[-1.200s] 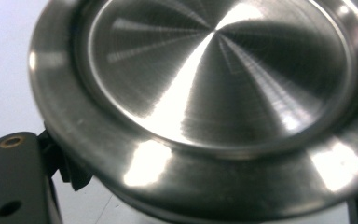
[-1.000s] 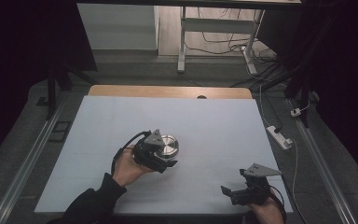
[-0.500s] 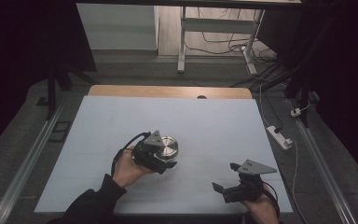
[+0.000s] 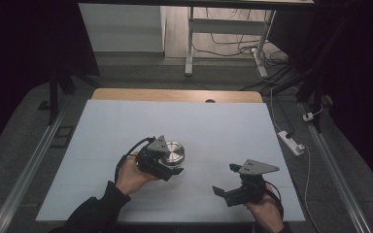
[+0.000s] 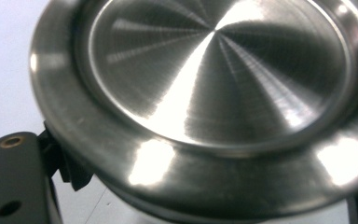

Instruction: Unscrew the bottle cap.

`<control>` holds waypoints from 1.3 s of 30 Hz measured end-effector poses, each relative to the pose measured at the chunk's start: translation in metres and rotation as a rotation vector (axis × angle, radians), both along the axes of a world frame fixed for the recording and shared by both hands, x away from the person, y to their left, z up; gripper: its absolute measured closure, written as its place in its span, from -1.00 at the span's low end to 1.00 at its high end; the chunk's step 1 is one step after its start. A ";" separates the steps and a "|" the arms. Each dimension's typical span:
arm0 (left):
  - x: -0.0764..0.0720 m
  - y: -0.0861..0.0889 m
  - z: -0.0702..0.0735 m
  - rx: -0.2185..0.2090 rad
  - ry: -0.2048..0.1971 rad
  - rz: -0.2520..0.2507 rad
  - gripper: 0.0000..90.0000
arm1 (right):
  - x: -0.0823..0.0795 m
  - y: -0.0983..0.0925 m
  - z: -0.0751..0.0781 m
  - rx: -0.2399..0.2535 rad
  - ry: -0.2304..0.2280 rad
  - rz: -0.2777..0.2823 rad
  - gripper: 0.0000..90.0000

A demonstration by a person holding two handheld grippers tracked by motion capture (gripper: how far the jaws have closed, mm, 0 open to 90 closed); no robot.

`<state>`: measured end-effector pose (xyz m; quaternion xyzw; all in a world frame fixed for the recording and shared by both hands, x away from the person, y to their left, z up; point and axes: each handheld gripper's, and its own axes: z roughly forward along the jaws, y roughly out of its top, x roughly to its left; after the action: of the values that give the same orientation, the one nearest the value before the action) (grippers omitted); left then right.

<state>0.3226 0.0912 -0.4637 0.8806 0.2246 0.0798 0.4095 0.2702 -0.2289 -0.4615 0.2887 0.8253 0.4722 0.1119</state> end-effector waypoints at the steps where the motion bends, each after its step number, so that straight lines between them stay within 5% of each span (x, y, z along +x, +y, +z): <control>1: 0.000 0.000 0.000 -0.001 0.000 -0.001 -0.66 | 0.000 0.002 0.001 0.002 -0.001 0.003 -1.00; 39: -0.006 -0.005 0.003 0.012 -0.012 -0.009 -0.66 | 0.041 0.104 0.038 0.003 -0.016 0.101 -1.00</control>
<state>0.3170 0.0863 -0.4609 0.8835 0.2176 0.0845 0.4061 0.3113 -0.1246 -0.4233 0.2432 0.8371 0.4808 0.0941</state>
